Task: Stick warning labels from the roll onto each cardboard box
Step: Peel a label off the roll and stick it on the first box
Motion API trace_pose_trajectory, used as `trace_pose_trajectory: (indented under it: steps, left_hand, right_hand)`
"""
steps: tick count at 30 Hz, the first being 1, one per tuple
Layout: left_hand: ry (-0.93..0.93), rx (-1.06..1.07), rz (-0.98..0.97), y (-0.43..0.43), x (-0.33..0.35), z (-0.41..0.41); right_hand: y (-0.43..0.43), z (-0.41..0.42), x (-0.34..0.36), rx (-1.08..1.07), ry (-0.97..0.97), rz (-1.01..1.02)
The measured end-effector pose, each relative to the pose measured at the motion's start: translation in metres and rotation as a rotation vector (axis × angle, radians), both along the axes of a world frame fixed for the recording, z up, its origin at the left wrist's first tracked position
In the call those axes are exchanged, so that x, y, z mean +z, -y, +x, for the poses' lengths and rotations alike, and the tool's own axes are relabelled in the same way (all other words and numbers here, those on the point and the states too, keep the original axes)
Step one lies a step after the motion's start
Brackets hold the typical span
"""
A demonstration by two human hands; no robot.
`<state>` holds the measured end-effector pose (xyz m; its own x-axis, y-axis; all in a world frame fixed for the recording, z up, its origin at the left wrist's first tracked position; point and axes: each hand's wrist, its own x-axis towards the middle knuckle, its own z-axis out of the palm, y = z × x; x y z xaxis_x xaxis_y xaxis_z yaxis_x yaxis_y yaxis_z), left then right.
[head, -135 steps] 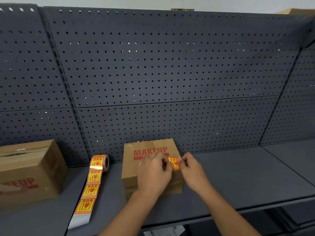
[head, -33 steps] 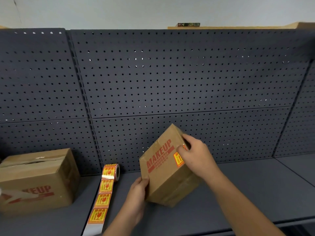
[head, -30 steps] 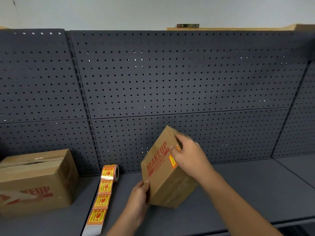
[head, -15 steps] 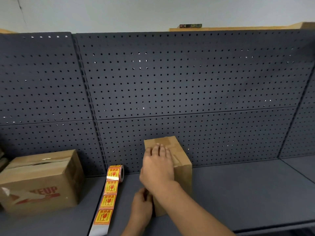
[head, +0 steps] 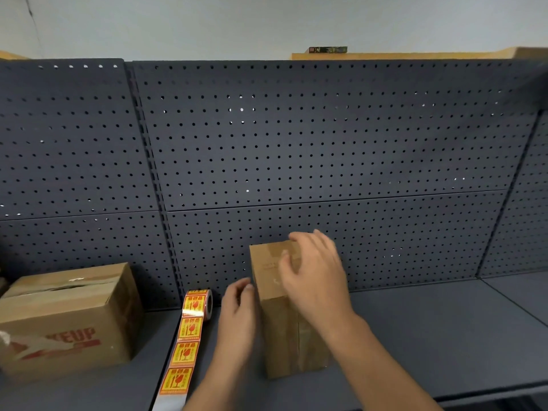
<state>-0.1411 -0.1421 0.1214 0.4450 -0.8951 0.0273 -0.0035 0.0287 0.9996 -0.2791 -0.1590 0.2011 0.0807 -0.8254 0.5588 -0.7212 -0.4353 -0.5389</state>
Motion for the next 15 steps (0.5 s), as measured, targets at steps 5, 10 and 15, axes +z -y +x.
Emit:
trace_pose_trajectory:
  steps: [5,10,15]
  left_hand:
    - [0.177,-0.174,0.132,-0.003,0.029,-0.009]
    - [0.107,-0.253,0.149,-0.002,0.035,-0.019]
    - [0.138,-0.275,0.184,-0.001,0.034,-0.016]
  right_hand:
    - [0.016,-0.043,-0.030,-0.064,0.192,0.288]
    - [0.012,-0.046,-0.060,0.052,0.532,0.475]
    - [0.005,-0.039,-0.065,0.102,0.635,0.459]
